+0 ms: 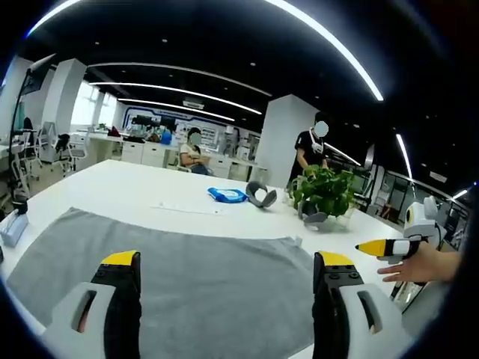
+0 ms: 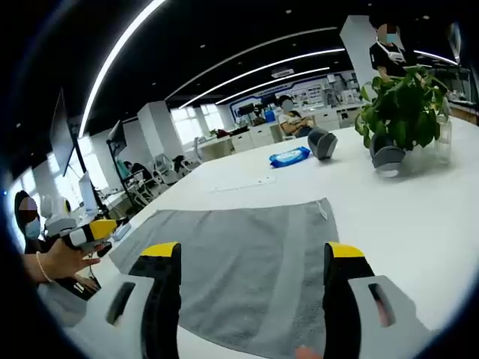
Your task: Fold the towel on the table until its edges align and the towel forms a compact rectangular stack.
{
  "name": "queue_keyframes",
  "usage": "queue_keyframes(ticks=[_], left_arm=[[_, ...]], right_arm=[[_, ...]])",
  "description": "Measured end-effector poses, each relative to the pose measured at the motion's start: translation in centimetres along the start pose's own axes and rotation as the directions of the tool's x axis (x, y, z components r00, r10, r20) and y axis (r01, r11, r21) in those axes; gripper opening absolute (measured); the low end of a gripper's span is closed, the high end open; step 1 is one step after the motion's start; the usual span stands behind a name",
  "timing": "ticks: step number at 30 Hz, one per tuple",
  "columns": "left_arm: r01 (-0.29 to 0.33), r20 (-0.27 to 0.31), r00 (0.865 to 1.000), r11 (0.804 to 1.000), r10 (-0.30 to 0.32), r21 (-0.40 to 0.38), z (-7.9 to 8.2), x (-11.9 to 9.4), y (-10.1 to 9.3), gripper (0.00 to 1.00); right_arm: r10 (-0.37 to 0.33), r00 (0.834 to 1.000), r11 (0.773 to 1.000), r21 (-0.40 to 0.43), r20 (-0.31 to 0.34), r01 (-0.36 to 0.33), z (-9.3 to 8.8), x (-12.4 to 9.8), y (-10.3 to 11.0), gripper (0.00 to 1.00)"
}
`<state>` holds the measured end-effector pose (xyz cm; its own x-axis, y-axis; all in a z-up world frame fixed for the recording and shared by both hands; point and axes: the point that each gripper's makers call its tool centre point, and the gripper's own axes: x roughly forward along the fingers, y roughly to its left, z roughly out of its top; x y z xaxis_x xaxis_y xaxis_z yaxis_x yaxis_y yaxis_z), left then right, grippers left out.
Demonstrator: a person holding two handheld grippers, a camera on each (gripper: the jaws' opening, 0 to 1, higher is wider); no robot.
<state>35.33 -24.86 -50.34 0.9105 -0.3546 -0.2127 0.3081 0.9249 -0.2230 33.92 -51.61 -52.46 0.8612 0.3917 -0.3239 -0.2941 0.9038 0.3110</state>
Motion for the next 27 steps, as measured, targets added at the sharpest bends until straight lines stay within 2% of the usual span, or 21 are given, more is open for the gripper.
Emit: queue_keyframes(ticks=[3,20,27], left_arm=[[0.005,-0.006,1.0,1.0,-0.005,0.011,-0.1,0.0,-0.2,0.98],[-0.005,-0.011,1.0,0.999,0.004,-0.046,-0.3,0.0,0.4,0.96],[-0.01,-0.01,1.0,1.0,0.01,-0.026,-0.2,0.0,0.4,0.95]], right_arm=[[0.001,1.0,1.0,-0.002,-0.004,-0.001,-0.1,0.0,0.0,0.78],[-0.012,0.999,1.0,0.0,-0.035,0.012,-0.8,0.2,-0.4,0.77],[-0.027,0.999,1.0,0.007,-0.045,0.027,-1.0,0.1,-0.8,0.76]])
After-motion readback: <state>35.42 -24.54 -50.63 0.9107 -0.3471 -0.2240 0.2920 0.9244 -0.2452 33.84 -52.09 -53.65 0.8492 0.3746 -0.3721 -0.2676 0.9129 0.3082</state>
